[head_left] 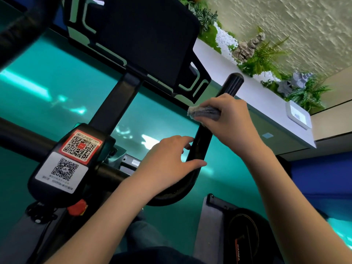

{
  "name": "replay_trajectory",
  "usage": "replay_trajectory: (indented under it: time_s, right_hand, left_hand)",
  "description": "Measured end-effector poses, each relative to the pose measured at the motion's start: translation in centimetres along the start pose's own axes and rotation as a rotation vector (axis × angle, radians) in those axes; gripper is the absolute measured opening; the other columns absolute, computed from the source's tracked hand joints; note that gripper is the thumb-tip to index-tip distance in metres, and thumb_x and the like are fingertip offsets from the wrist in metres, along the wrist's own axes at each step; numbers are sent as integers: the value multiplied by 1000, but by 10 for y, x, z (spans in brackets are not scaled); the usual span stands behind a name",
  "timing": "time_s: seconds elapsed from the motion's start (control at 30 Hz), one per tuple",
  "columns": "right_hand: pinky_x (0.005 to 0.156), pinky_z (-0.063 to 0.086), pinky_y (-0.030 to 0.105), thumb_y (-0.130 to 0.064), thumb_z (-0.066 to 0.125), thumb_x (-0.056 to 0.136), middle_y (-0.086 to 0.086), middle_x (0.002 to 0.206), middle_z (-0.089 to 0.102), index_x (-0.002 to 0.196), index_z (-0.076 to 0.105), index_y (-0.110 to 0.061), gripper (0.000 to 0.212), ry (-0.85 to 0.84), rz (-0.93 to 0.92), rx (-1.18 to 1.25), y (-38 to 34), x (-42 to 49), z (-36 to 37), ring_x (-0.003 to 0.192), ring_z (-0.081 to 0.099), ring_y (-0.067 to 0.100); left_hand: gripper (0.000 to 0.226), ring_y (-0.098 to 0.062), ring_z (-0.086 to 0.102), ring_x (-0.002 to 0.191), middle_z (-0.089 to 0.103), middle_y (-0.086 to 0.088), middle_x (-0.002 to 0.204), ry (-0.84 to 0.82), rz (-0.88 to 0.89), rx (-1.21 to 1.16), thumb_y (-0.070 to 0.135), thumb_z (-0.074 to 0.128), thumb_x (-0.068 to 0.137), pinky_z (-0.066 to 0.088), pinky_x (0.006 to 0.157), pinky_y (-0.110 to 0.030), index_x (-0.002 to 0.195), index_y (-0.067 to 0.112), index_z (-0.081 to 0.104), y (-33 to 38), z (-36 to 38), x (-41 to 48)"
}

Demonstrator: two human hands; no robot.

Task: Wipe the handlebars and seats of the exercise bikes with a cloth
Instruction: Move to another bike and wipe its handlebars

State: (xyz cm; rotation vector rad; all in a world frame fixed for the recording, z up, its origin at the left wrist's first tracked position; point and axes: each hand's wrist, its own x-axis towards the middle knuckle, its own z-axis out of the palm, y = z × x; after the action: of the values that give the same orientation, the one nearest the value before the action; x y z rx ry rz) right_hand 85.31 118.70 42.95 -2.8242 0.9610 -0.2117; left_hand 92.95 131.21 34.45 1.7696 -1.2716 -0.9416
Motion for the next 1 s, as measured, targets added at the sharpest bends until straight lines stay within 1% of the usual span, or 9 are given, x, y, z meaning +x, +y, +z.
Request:
replay_trajectory:
  time_s: [0.07, 0.17, 0.27, 0.33, 0.47, 0.6, 0.77, 0.9, 1.0]
  right_hand:
    - [71, 33, 22, -17, 70, 84, -2, 80, 62, 97, 72, -8, 16, -83, -43, -58, -3, -3, 9, 92, 53, 22]
    - [68, 33, 23, -19, 71, 83, -12, 70, 54, 94, 72, -10, 15, -190, -94, -39, -9, -7, 13, 87, 54, 21]
    - [63, 27, 17, -21, 74, 80, -19, 65, 44, 92, 72, -10, 16, -140, -69, 33, -8, -8, 8, 78, 51, 15]
    - [66, 27, 18, -22, 73, 82, -13, 70, 48, 97, 72, -12, 18, -92, -32, 24, -7, -11, 10, 85, 51, 17]
    - [65, 40, 13, -24, 77, 78, -13, 70, 58, 91, 75, -16, 15, -83, 15, 182, -10, -34, 18, 77, 57, 12]
    - [83, 53, 32, -15, 78, 77, 1, 93, 70, 90, 73, -19, 15, 142, 120, 487, -6, -56, 23, 92, 66, 14]
    - [81, 54, 31, -12, 79, 76, -8, 96, 70, 89, 71, -23, 19, 267, 147, 622, -11, -91, 42, 94, 68, 11]
    - [69, 50, 28, -16, 74, 80, -1, 98, 73, 95, 71, -18, 15, 407, 240, 800, 2, -87, 41, 77, 66, 9]
    - [79, 52, 32, -7, 75, 78, 0, 101, 68, 97, 68, -17, 22, 506, 296, 705, -3, -93, 55, 93, 66, 17]
  left_hand:
    - [63, -3, 54, 97, 58, 15, 114, 15, -9, -1, 59, 63, 75, 44, 84, -27, 130, 33, 47, 2, 4, -3]
    - [61, -4, 55, 96, 59, 16, 111, 38, -27, 14, 59, 62, 75, 46, 84, -28, 129, 36, 46, 1, 8, -11]
    - [59, -4, 53, 97, 58, 17, 109, 71, -22, 43, 60, 60, 75, 45, 83, -26, 128, 36, 48, -1, 9, -22]
    - [57, -5, 53, 99, 58, 17, 107, 87, -16, 49, 60, 60, 76, 45, 85, -27, 126, 35, 50, -1, 8, -26]
    - [52, -6, 53, 99, 58, 16, 106, 85, -6, 95, 60, 59, 76, 47, 84, -30, 120, 34, 54, 1, 6, -30]
    - [53, -6, 53, 98, 58, 15, 109, 65, 3, 99, 58, 61, 75, 47, 84, -31, 122, 35, 52, 3, 4, -35]
    - [45, -5, 53, 91, 58, 15, 104, 61, 13, 146, 53, 66, 73, 46, 80, -29, 112, 33, 56, 6, 5, -37]
    - [52, -3, 54, 90, 58, 17, 107, 51, 12, 163, 51, 67, 74, 48, 83, -32, 121, 37, 53, 7, 5, -38]
    - [52, -2, 54, 89, 57, 18, 105, 58, 4, 151, 48, 68, 74, 47, 80, -29, 122, 37, 52, 8, 6, -39]
